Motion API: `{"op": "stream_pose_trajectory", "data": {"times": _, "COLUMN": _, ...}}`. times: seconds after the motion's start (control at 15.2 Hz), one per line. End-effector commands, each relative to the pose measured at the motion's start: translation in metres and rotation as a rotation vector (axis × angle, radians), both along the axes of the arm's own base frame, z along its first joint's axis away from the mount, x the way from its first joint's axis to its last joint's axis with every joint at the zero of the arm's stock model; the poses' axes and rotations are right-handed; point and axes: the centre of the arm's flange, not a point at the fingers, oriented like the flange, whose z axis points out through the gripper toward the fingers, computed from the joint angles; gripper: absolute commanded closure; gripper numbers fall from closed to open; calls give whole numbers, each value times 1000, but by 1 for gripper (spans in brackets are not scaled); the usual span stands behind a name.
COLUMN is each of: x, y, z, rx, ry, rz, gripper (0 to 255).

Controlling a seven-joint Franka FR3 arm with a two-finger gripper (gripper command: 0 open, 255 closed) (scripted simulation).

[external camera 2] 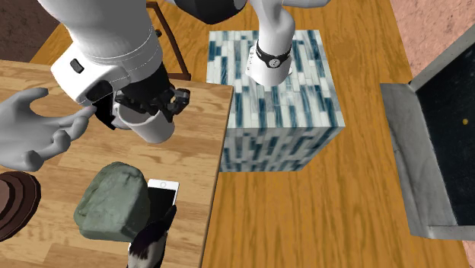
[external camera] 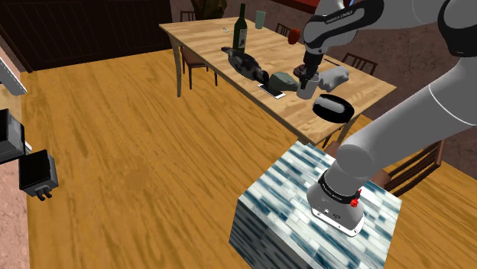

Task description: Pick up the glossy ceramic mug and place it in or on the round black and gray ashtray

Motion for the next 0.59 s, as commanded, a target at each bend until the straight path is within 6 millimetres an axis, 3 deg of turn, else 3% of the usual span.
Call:
{"op": "stream_pose_trajectory", "data": {"times": 0.0, "x": -1, "y": -1, "z": 11, "rx": 0, "ry": 0, "rz": 0, "gripper": 255}}
{"op": "stream_pose_trajectory", "data": {"times": 0.53, "x": -1, "y": -1, "z": 53, "rx": 0, "ry": 0, "rz": 0, "gripper": 255}}
